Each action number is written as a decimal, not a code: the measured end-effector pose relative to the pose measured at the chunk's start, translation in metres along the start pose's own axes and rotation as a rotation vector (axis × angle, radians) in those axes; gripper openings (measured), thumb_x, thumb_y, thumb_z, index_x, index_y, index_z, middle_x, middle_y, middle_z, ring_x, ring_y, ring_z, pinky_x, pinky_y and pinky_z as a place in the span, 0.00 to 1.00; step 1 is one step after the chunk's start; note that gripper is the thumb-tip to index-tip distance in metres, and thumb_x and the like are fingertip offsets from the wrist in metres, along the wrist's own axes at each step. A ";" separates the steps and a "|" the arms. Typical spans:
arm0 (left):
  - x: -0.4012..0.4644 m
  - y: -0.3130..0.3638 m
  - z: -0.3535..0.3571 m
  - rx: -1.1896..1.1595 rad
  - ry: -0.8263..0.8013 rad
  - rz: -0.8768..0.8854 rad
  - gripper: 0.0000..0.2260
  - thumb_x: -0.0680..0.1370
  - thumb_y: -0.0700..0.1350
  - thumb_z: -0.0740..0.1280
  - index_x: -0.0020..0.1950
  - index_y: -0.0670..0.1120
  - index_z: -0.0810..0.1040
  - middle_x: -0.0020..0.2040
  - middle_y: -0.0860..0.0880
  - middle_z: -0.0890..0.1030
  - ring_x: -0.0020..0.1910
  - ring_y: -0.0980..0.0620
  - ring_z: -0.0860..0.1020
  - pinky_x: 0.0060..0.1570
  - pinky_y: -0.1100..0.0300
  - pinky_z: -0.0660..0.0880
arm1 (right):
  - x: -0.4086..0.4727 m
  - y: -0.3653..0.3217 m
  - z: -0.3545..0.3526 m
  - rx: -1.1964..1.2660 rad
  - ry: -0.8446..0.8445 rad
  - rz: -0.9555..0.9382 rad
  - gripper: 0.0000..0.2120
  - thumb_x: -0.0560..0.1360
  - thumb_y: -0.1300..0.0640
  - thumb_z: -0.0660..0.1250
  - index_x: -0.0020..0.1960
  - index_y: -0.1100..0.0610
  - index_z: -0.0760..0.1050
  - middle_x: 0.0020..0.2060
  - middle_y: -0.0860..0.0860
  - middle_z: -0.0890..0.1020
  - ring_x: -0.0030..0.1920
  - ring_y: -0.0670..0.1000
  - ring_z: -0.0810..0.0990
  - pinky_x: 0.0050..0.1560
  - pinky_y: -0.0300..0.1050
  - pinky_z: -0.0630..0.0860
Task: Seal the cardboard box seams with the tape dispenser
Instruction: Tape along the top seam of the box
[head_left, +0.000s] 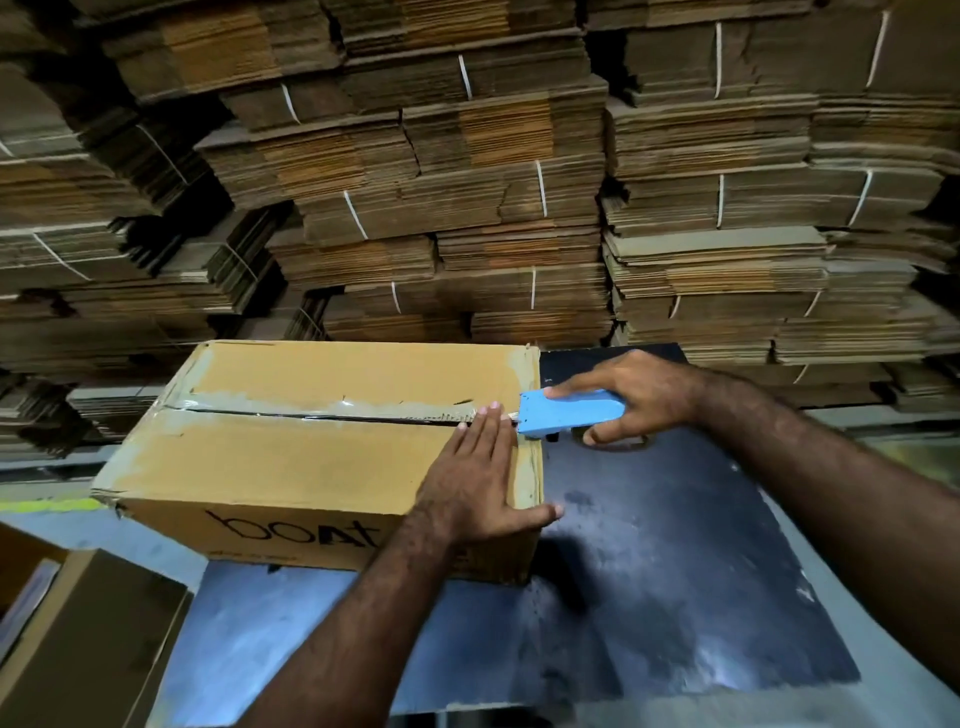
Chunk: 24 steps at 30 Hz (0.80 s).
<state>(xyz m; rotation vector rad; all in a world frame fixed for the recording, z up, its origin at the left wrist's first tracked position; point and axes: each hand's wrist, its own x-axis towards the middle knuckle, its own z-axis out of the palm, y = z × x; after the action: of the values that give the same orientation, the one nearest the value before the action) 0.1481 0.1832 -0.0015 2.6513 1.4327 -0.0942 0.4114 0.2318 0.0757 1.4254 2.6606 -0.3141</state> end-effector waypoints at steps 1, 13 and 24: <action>0.000 0.000 0.000 0.007 -0.001 0.008 0.56 0.69 0.81 0.47 0.81 0.40 0.41 0.81 0.43 0.38 0.81 0.48 0.39 0.79 0.49 0.43 | -0.009 0.006 0.000 0.021 0.014 -0.003 0.37 0.68 0.27 0.57 0.75 0.37 0.62 0.52 0.43 0.73 0.47 0.46 0.71 0.46 0.40 0.67; -0.001 0.001 -0.001 -0.001 -0.006 -0.010 0.57 0.67 0.82 0.46 0.81 0.42 0.40 0.81 0.44 0.36 0.80 0.49 0.38 0.79 0.47 0.43 | -0.046 0.029 0.024 0.082 0.073 0.041 0.34 0.69 0.28 0.59 0.73 0.29 0.55 0.52 0.44 0.75 0.46 0.45 0.72 0.44 0.38 0.65; 0.033 0.018 -0.001 -0.006 0.018 0.063 0.36 0.79 0.59 0.43 0.81 0.40 0.39 0.81 0.41 0.39 0.81 0.47 0.40 0.77 0.53 0.39 | -0.043 0.027 0.041 0.103 0.146 0.047 0.34 0.70 0.31 0.60 0.75 0.35 0.61 0.55 0.50 0.79 0.47 0.45 0.71 0.43 0.35 0.64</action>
<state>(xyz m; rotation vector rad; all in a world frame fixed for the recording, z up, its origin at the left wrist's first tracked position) 0.1812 0.2012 -0.0028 2.6961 1.3507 -0.0604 0.4577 0.2026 0.0399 1.5971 2.7564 -0.3618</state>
